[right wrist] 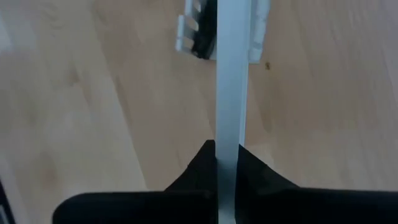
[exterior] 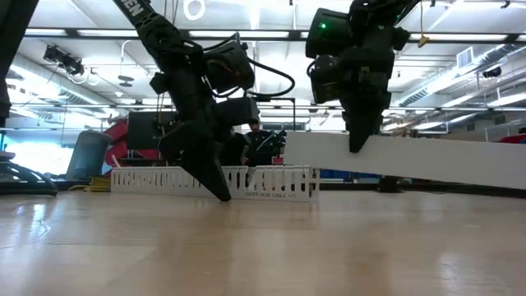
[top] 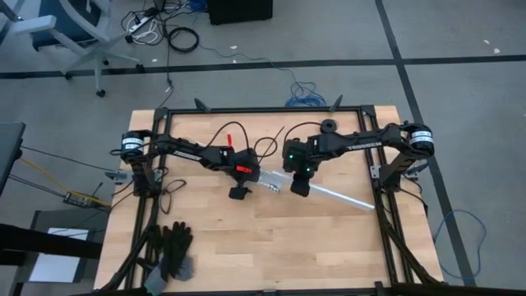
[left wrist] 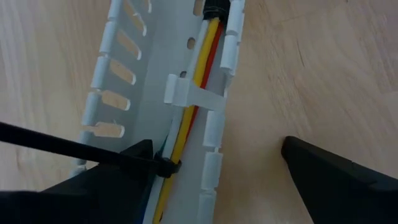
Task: Ziptie cables
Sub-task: Close the white cable duct
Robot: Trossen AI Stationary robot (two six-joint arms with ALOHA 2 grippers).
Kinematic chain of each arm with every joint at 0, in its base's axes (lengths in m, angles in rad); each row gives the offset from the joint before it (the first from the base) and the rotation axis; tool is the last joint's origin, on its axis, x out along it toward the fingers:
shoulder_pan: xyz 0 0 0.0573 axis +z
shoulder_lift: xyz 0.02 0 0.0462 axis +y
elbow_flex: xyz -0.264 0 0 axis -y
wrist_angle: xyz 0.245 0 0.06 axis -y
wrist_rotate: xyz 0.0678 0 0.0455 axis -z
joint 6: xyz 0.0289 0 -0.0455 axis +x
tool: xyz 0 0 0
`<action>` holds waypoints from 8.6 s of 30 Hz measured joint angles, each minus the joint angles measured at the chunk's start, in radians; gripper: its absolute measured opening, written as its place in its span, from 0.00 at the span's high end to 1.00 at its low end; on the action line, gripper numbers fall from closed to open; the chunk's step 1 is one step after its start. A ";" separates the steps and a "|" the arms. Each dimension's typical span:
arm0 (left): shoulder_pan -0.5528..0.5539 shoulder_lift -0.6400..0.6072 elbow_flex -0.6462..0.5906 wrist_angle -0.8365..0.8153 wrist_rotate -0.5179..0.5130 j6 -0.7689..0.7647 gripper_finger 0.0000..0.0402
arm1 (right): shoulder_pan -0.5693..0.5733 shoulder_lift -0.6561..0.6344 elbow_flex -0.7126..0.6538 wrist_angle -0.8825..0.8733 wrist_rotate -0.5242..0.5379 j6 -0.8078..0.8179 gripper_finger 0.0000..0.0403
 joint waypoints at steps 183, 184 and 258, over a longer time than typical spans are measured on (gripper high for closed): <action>-0.374 -0.192 -0.442 0.779 -0.391 -0.768 0.15 | 0.593 -0.038 -0.500 0.718 0.593 0.429 0.97; -0.374 -0.192 -0.442 0.778 -0.391 -0.768 0.15 | 0.594 -0.038 -0.500 0.720 0.587 0.429 0.98; -0.374 -0.192 -0.442 0.988 -0.392 -0.628 0.15 | 0.466 -0.159 -0.501 1.069 0.286 0.584 1.00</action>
